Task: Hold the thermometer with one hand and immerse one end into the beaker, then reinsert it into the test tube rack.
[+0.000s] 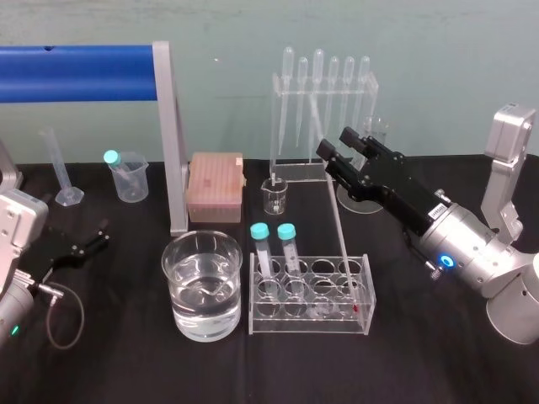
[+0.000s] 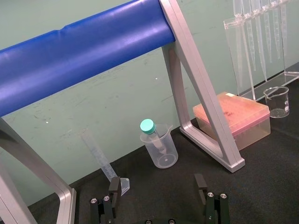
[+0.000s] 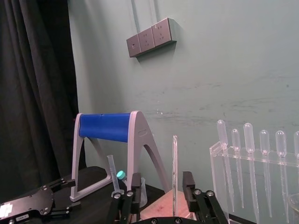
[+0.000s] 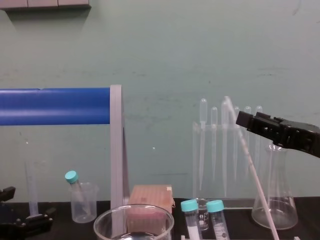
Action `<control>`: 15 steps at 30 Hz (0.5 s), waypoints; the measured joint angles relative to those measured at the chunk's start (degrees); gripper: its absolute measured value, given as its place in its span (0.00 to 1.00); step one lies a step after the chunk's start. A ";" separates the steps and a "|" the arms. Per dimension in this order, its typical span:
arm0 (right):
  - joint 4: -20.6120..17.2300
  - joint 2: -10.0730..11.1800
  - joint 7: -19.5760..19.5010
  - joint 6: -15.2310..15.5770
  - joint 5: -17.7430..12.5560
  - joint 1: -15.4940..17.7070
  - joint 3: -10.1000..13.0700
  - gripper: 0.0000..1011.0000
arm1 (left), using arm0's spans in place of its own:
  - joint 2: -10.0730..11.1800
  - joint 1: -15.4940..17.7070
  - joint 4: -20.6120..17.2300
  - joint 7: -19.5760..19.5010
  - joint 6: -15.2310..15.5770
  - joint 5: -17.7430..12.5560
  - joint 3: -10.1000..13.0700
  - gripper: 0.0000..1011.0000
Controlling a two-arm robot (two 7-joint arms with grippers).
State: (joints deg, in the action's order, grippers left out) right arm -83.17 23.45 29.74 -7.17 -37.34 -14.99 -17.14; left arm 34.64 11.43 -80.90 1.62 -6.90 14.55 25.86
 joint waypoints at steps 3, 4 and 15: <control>0.00 0.00 0.01 -0.02 0.00 0.00 0.00 0.64 | 0.00 0.00 0.00 0.00 0.00 0.00 0.00 1.00; 0.00 0.00 0.02 -0.03 0.00 0.00 0.00 0.68 | 0.00 0.00 0.00 0.00 0.00 0.00 0.00 1.00; -0.01 0.00 0.05 -0.03 0.00 0.00 0.00 0.97 | 0.00 0.00 0.00 0.00 0.00 0.00 0.00 1.00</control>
State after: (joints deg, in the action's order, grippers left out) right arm -83.18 23.45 29.80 -7.20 -37.34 -15.00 -17.14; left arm 34.64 11.43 -80.90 1.62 -6.91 14.55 25.86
